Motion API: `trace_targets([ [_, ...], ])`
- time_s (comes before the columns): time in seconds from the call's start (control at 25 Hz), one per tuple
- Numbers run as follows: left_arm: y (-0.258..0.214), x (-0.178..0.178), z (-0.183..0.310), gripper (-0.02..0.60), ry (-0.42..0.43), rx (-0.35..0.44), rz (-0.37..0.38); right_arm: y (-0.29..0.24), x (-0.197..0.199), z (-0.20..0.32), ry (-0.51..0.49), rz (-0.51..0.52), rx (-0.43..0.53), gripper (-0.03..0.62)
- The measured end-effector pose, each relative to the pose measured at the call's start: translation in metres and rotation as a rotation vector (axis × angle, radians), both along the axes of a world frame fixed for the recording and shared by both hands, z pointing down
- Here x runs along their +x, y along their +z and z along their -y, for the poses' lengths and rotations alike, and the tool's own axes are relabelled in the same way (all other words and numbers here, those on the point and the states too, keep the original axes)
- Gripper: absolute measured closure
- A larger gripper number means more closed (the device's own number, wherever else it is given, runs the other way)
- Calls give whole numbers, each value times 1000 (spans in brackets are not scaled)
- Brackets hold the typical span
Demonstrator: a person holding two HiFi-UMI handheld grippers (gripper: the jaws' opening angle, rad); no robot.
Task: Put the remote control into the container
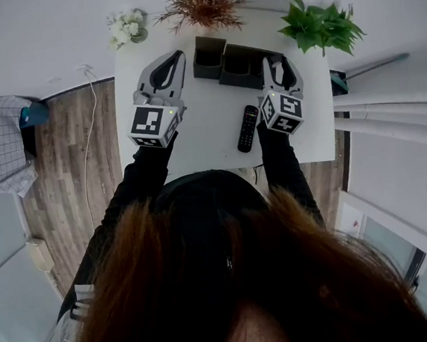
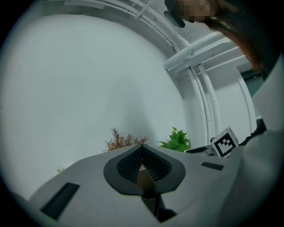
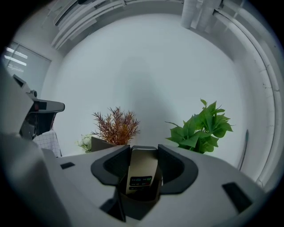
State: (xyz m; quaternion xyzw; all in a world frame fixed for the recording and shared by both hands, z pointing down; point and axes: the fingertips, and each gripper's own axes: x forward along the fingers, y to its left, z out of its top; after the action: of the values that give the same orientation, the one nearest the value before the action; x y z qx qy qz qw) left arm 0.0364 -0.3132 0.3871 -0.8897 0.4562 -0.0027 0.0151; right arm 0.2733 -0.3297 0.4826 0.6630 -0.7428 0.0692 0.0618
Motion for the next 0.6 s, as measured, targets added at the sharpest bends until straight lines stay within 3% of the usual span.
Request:
trace_targets([
  [0.24, 0, -1, 0, 572, -6, 1, 0, 8, 2, -1, 3, -2, -3, 388],
  [0.36, -1, -1, 0, 572, -8, 3, -1, 6, -1, 1, -12, 51, -1, 388],
  [0.6, -4, -1, -2, 572, -7, 10, -7, -19, -8, 2, -37, 58, 74, 388],
])
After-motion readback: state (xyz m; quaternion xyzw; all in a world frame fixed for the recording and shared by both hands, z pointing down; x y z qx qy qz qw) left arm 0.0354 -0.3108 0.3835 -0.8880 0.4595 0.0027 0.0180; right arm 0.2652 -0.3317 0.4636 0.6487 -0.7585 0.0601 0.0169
